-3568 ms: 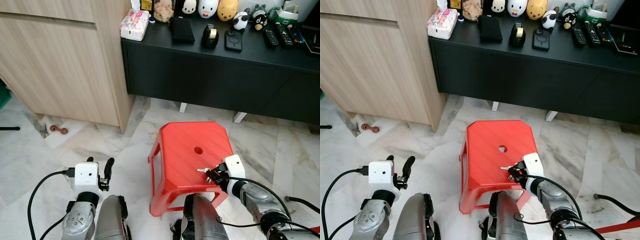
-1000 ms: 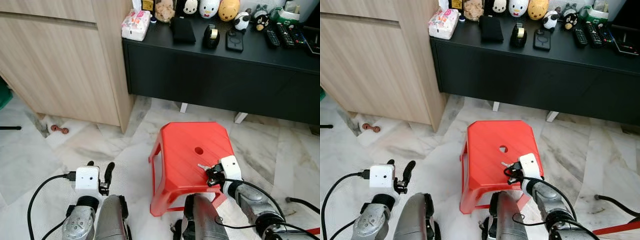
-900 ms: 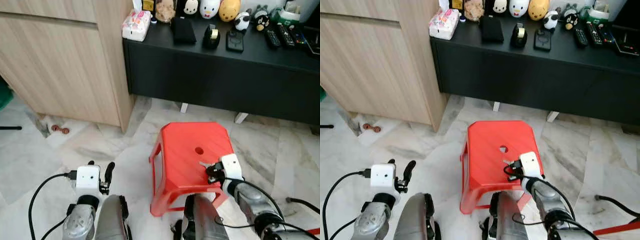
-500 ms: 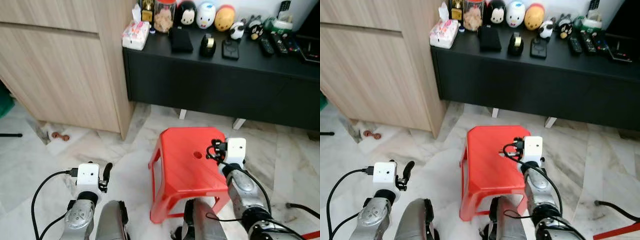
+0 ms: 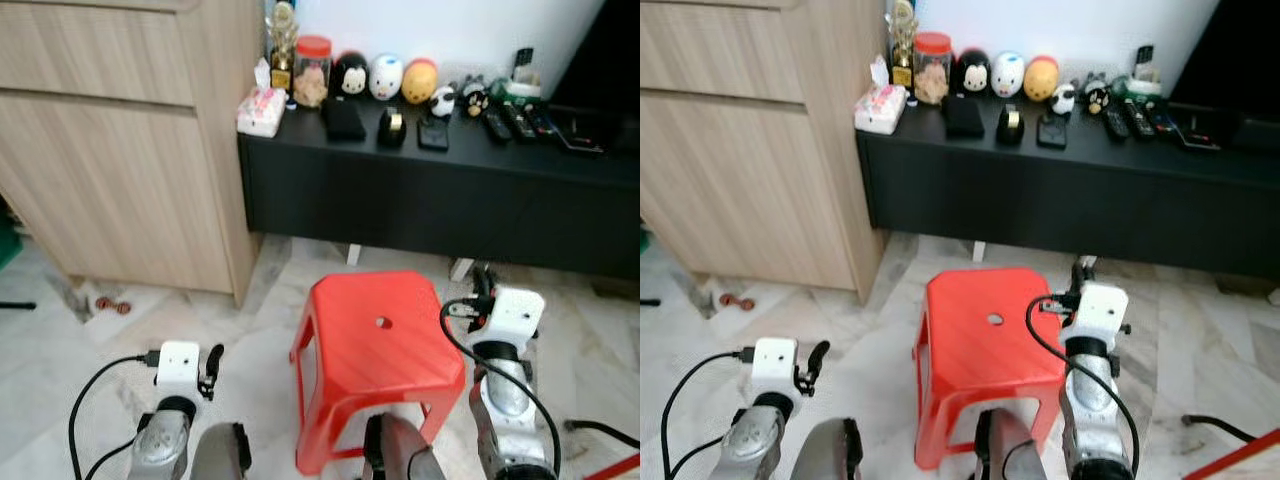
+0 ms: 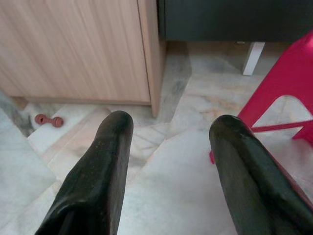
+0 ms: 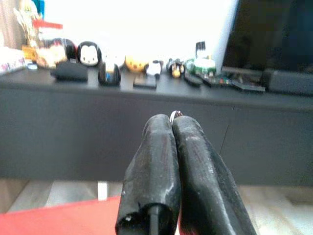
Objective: Hang keys on a hook
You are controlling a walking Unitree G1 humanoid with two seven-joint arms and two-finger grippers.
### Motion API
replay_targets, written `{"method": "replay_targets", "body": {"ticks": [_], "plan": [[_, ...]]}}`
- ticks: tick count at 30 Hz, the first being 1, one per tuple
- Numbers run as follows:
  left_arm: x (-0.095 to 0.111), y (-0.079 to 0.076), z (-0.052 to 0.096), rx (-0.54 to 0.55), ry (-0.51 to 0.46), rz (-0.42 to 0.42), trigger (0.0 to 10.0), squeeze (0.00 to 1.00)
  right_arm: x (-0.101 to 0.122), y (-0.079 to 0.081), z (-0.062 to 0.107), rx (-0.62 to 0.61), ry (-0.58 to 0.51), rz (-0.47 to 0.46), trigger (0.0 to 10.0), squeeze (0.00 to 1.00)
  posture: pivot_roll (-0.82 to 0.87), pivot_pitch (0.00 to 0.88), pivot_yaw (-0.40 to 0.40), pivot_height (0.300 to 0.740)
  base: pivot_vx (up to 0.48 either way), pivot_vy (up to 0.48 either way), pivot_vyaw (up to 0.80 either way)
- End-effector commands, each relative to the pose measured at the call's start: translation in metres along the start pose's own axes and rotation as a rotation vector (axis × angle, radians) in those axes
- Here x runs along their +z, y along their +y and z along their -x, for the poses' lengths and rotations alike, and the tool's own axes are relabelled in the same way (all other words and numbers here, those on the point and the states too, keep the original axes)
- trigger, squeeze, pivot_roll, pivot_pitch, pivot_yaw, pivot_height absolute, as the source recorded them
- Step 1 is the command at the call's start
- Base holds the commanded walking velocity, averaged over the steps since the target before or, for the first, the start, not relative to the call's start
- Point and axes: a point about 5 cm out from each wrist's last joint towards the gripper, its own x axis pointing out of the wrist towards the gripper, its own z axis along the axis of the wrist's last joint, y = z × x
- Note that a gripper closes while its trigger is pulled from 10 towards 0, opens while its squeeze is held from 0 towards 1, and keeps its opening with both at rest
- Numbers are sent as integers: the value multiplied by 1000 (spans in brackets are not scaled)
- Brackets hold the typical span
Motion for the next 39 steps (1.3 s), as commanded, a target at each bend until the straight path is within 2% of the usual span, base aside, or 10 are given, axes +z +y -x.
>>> {"method": "replay_targets", "body": {"ticks": [1, 8, 19, 31, 37, 39], "plan": [[-1, -2, -1, -7, -6, 21, 10000, 0, 3, 2, -1, 10, 3, 5, 10000, 0, 50, 0, -96, 595, 0, 0, 0], [-1, -5, -2, -29, -19, 10, 10000, 0, 5, 5, -2, -1, 16, -6, 10000, 0, 52, 0, -98, 595, 0, 0, 0], [-2, -10, -4, -46, -37, 5, 10000, 0, -1, 3, 2, 3, 79, -26, 10000, 0, 43, 0, -98, 595, -260, 0, 0], [-6, -16, -2, -62, -35, 1, 10000, 0, -2, -2, -2, 2, 113, -45, 10000, 0, 32, 0, -101, 595, -342, 0, 0], [-8, -16, -3, -56, -23, -16, 10000, 0, -3, -1, -3, 10, 125, -80, 10000, 0, 34, 0, -101, 595, 0, 0, 0], [-8, -15, -3, -55, -22, -16, 10000, 0, -3, 0, -3, 16, 116, -69, 10000, 0, 36, 0, -100, 608, 0, 0, 0]]}}
